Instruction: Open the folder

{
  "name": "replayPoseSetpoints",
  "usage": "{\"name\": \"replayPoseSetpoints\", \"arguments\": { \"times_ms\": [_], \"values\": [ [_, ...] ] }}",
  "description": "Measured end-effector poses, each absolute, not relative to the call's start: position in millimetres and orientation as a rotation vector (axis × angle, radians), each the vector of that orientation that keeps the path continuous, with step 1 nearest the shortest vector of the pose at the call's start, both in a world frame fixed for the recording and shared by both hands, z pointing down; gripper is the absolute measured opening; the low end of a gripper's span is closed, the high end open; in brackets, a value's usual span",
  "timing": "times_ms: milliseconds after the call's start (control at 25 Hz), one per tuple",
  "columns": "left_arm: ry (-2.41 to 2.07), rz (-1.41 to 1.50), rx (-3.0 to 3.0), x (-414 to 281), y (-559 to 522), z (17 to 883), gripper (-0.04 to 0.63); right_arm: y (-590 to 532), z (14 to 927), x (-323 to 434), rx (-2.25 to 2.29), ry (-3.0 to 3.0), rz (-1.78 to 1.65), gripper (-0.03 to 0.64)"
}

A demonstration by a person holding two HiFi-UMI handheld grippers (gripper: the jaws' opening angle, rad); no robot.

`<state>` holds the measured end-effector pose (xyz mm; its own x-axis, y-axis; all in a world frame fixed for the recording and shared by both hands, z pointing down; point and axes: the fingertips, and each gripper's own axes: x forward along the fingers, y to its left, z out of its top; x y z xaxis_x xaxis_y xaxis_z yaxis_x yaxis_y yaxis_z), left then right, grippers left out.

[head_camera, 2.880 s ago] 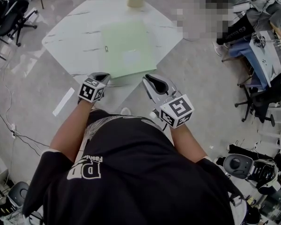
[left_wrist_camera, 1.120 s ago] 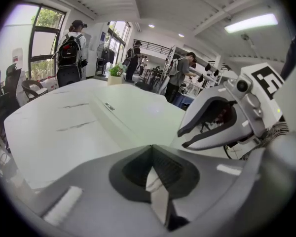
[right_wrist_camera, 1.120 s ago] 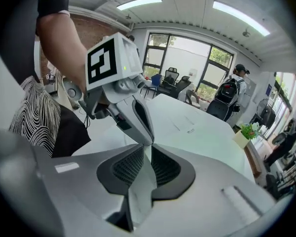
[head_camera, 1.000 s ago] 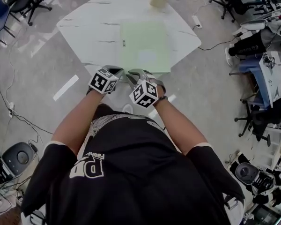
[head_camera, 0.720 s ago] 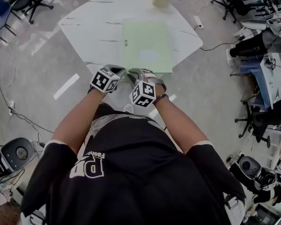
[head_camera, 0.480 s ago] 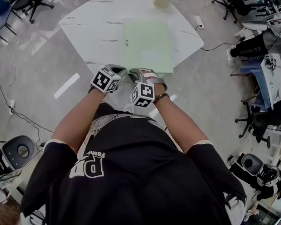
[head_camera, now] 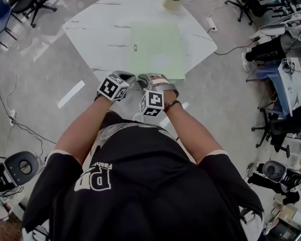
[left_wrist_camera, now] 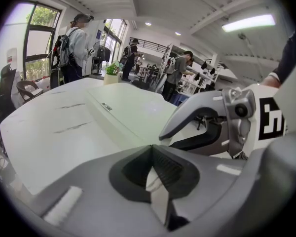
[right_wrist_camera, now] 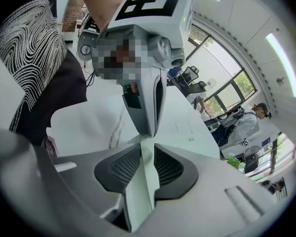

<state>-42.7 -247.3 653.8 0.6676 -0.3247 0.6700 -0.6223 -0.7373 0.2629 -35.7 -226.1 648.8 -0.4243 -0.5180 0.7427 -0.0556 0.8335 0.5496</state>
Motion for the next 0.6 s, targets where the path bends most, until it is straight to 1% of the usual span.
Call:
{"name": "replayPoseSetpoints", "arguments": {
  "times_ms": [120, 160, 240, 440, 520, 600],
  "values": [
    [-0.735, 0.835, 2.406, -43.1, -247.0, 654.6, 0.051, -225.4, 641.4, -35.7, 0.456, -1.978, -0.557, 0.073],
    [-0.735, 0.835, 2.405, -43.3, -246.6, 654.4, 0.051, -224.5, 637.1, -36.3, 0.469, -1.987, -0.567, 0.047],
    [-0.733, 0.834, 2.405, -43.7, -246.2, 653.6, 0.052, -223.6, 629.4, -36.8, 0.493, -2.001, -0.581, 0.035],
    [-0.729, 0.830, 2.407, -42.4, -245.9, 653.7, 0.051, -225.6, 618.9, -34.0, 0.549, -1.996, -0.612, 0.034],
    [-0.730, 0.829, 2.403, -42.9, -246.1, 653.8, 0.051, -226.6, 615.1, -33.0, 0.584, -2.014, -0.576, 0.015],
    [-0.734, 0.830, 2.403, -43.2, -246.6, 653.2, 0.051, -228.6, 610.3, -30.5, 0.632, -2.060, -0.486, 0.011]
  ]
}}
